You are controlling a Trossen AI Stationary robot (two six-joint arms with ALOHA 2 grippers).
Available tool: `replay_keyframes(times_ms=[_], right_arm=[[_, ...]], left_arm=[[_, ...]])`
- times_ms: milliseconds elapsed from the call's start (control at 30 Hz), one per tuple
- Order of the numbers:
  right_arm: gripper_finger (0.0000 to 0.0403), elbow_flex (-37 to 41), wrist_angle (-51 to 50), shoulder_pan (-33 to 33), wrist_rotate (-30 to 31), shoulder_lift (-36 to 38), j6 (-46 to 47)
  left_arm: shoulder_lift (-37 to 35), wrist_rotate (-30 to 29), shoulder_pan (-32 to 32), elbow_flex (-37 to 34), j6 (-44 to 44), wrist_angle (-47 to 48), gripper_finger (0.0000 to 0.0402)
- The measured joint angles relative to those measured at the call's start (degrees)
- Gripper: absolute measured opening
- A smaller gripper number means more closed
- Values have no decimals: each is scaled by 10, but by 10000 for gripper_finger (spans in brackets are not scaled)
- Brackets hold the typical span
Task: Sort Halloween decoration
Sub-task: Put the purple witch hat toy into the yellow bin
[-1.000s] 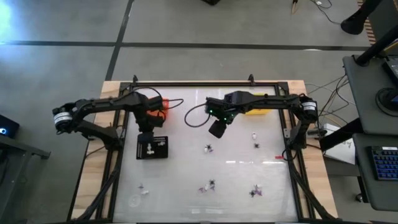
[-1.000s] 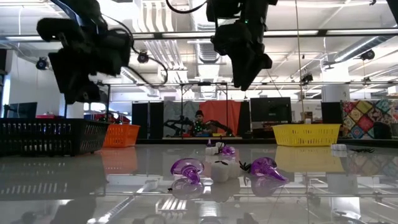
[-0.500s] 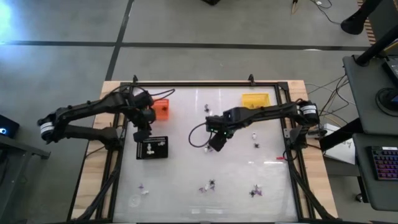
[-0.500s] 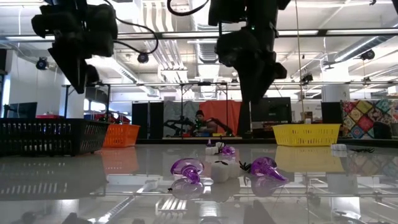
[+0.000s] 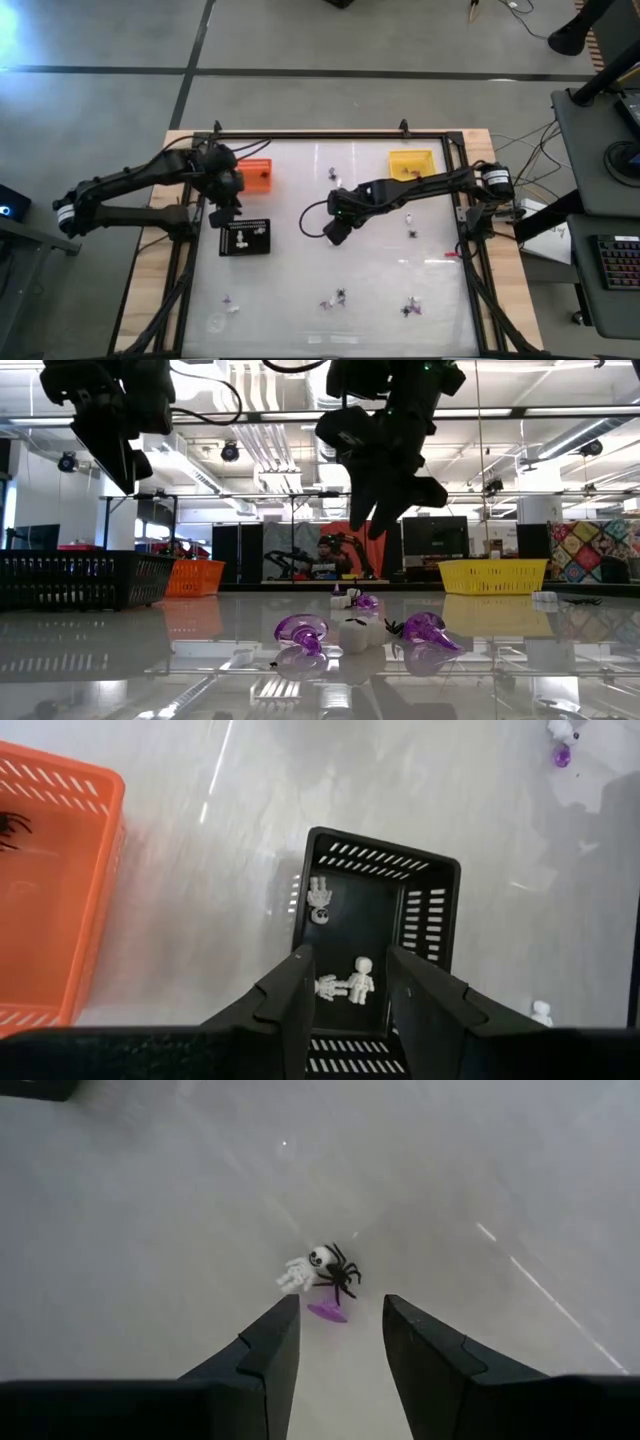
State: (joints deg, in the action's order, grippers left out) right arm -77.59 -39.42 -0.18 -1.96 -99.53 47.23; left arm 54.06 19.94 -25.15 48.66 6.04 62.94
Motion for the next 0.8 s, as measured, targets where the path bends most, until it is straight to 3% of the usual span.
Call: replay_keyframes(times_ms=[333,600,800], right_arm=[[136,44,21,14,0,0,56],[132,91,140,23,0,0,58],[134,113,149,24,0,-1,72]], left_arm=[[-11,0,0,0,-12,1,109],[-9,0,0,-1,-8,-2,109],[-9,-1,0,-1,-8,-2,109]])
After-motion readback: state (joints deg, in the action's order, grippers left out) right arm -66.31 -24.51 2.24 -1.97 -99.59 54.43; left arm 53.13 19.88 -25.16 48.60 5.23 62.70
